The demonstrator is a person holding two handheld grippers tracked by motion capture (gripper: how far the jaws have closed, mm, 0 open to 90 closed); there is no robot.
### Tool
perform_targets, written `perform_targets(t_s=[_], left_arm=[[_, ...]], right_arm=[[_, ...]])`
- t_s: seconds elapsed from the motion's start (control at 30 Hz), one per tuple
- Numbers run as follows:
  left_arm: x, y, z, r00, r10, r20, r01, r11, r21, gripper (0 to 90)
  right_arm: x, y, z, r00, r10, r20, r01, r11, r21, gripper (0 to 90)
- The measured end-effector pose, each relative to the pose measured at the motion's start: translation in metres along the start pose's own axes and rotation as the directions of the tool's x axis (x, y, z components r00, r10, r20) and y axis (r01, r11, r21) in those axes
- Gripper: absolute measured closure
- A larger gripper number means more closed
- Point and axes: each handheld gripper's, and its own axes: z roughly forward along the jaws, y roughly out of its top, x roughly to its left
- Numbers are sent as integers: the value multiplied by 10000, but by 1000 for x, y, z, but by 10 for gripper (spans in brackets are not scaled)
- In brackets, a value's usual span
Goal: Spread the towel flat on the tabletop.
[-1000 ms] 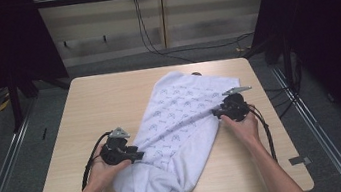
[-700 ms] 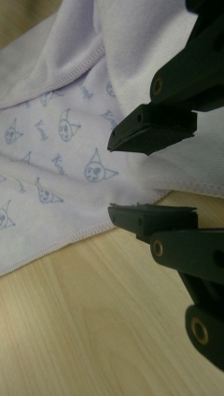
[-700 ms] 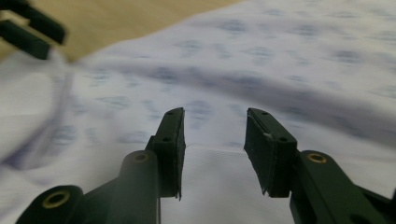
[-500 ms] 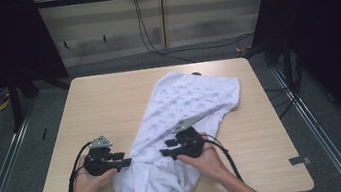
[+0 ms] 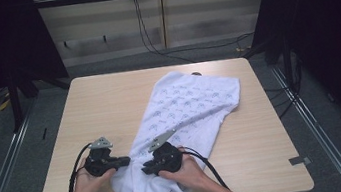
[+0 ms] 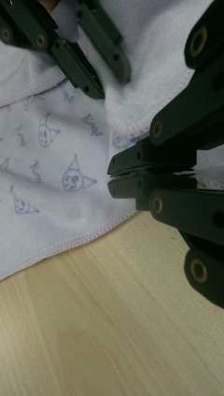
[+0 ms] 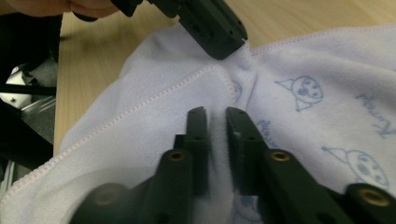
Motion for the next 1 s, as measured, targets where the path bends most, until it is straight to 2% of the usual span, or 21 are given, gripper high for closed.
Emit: perform_targets(t_s=[0.03, 0.07, 0.1, 0.17, 0.2, 0.23, 0.27, 0.3, 0.37, 0.43, 0.53, 0.63, 0.73, 0.77, 0.8, 0.83, 0.87, 0.9, 0.93, 1.0], left_arm=[[0, 0, -1, 10000, -60, 16, 61, 10000, -44, 878], [1, 0, -2, 9999, -130, -22, 130, 9999, -52, 878], [2, -1, -4, 9998, -183, -41, 182, 9998, -108, 878], [4, -1, -10, 9992, -357, -159, 352, 9988, -336, 879], [5, -2, -14, 9986, -497, -195, 488, 9977, -462, 879], [5, -2, -17, 9983, -544, -212, 531, 9970, -555, 879], [5, -3, -21, 9984, -530, -219, 514, 9965, -663, 879], [5, -5, -23, 9978, -641, -150, 626, 9947, -821, 879], [4, -9, -23, 9975, -695, -123, 685, 9954, -676, 879], [-1, -12, -22, 9982, -566, -177, 559, 9976, -420, 879], [-11, -12, -32, 9987, -492, -109, 485, 9972, -578, 879], [-23, -18, -46, 9992, -396, -37, 392, 9968, -699, 879], [-35, -32, -55, 9989, -399, 262, 409, 9983, -407, 879], [-38, -36, -56, 9991, -369, 188, 373, 9990, -241, 879], [-41, -40, -56, 9991, -329, 251, 331, 9994, -38, 879], [-43, -43, -56, 9989, -240, 400, 236, 9997, 91, 878], [-44, -44, -55, 9987, -209, 473, 204, 9997, 121, 874], [-45, -44, -55, 9982, -199, 557, 191, 9997, 148, 858], [-46, -43, -55, 9988, -186, 444, 184, 9998, 49, 845], [-49, -40, -55, 9994, 37, 354, -31, 9998, -181, 839]], right_arm=[[-1, -1, -8, 9999, 89, 87, -86, 9993, -364, 865], [-2, -1, -15, 9997, 61, 244, -46, 9981, -619, 868], [-2, -1, -15, 9997, 61, 244, -46, 9981, -619, 868], [-7, 0, -33, 9982, 180, 567, -117, 9939, -1092, 871], [-12, -1, -59, 9964, 411, 743, -278, 9847, -1720, 871], [-13, -2, -74, 9952, 469, 862, -294, 9805, -1944, 871], [-13, -2, -74, 9952, 469, 862, -294, 9805, -1944, 871], [-13, -5, -90, 9934, 484, 1038, -242, 9744, -2234, 871], [-11, -14, -122, 9920, 715, 1039, -400, 9596, -2786, 871], [-7, -29, -152, 9867, 830, 1396, -356, 9493, -3123, 871], [1, -53, -180, 9819, 955, 1634, -375, 9443, -3268, 870], [12, -83, -199, 9834, 953, 1541, -395, 9428, -3310, 866], [27, -111, -211, 9839, 890, 1550, -402, 9552, -2933, 856], [34, -128, -216, 9862, 1006, 1316, -609, 9589, -2772, 830], [34, -128, -216, 9862, 1006, 1316, -609, 9589, -2772, 830], [37, -135, -217, 9870, 994, 1260, -644, 9644, -2565, 804], [39, -141, -219, 9842, 1073, 1412, -700, 9666, -2464, 738], [38, -144, -221, 9827, 1195, 1412, -802, 9630, -2572, 686], [37, -145, -223, 9789, 1428, 1461, -982, 9561, -2762, 676], [33, -141, -225, 9740, 1452, 1739, -901, 9526, -2907, 634]])
